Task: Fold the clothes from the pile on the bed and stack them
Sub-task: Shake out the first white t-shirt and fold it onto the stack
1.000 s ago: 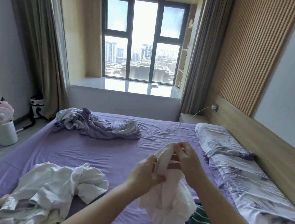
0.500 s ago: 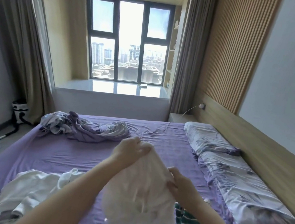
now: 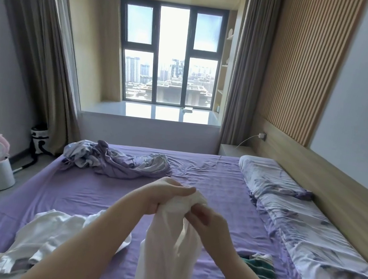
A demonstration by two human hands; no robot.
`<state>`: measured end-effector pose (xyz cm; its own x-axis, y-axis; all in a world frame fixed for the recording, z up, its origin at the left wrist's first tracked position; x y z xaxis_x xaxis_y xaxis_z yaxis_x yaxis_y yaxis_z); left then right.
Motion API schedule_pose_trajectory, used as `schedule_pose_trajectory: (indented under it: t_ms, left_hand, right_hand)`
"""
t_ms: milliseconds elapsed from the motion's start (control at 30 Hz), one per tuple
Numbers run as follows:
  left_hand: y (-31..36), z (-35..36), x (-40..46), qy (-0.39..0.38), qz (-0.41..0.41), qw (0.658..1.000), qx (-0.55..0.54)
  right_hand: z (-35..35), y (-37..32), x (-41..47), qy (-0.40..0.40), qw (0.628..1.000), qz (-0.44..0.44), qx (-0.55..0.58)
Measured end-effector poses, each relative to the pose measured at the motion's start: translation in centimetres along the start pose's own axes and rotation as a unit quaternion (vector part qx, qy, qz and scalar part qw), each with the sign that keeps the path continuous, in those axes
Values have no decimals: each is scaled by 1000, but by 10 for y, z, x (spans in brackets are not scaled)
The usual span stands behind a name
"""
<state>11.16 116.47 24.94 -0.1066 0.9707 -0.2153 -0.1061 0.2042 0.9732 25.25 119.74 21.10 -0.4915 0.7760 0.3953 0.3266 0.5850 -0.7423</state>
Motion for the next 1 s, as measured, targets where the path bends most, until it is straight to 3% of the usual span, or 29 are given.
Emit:
schedule_pose_trajectory:
  t_ms: [167, 267, 400, 500, 600, 667, 733, 800, 867, 900, 1000]
  left_hand:
    - [-2, -15, -5, -20, -1, 1000, -24]
    - [-2, -22, -6, -41, 6, 998, -37]
    - [5, -49, -6, 73, 46, 995, 50]
    - [7, -70, -8, 181, 75, 961, 197]
    - [1, -71, -8, 226, 82, 911, 334]
    - [6, -61, -17, 283, 174, 867, 372]
    - [13, -44, -37, 321, 319, 835, 313]
    - [6, -22, -46, 248, 361, 845, 306]
    - [-19, 7, -40, 106, 289, 879, 365]
    - [-35, 19, -35, 51, 239, 877, 413]
    - [-77, 39, -17, -6, 117, 853, 509]
  right_hand:
    - [7, 5, 11, -52, 988, 121, 78]
    - [14, 3, 16, -73, 992, 103, 25]
    - [6, -1, 25, -34, 993, 103, 47]
    - [-1, -12, 33, -43, 997, 66, 17]
    - [0, -28, 41, -46, 998, 25, -40]
    - [1, -34, 45, -45, 997, 22, -50]
    - [-1, -39, 49, -46, 997, 26, -51]
    - [-4, -39, 51, -30, 998, 37, -46]
    - [-10, -36, 52, -5, 997, 55, -45]
    - [-13, -35, 53, 3, 997, 66, -38]
    - [-22, -32, 56, 18, 995, 101, -8]
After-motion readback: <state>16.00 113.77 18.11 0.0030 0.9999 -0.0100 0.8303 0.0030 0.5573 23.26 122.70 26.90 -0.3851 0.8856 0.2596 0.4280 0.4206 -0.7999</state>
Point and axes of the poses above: each hand's wrist, its own x-axis towards the middle knuckle, its own z-axis out of the palm, y = z × x, the point moved 5 cm from there along x, towards the middle knuckle, and after that the axes turned 7 degrees about -x, right-handed, at the moved point
